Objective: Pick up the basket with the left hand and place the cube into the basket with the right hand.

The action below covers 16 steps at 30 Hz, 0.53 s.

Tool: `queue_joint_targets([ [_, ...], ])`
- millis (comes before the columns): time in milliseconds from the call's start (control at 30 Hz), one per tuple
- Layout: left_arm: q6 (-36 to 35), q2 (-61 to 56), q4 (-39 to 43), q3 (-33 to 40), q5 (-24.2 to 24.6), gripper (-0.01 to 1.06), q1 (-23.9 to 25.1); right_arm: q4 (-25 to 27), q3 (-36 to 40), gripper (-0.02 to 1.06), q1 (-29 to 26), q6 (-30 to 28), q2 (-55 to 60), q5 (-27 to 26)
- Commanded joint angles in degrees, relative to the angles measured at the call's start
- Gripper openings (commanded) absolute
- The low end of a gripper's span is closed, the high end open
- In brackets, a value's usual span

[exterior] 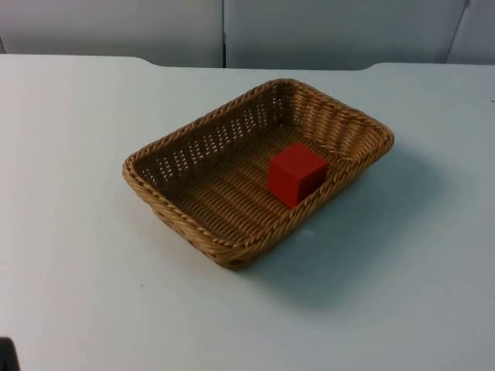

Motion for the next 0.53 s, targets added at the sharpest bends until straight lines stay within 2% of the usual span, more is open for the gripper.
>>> queue_joint_targets([
  [0,-1.22,-0.36,0.57,0.13,-0.92,0.00,-0.21,0.33,1.98,0.00,-0.28,-1.03,-0.12,-1.05],
  [200,-2.06,-0.36,1.88,1.28,2.12,0.00,-0.21,0.15,1.98,0.00,-0.28,-0.66,-0.12,-0.94],
  [500,-7.14,-0.36,4.82,1.45,2.00,0.00,-0.21,-0.92,2.08,0.00,-0.28,1.56,-0.12,-1.38],
])
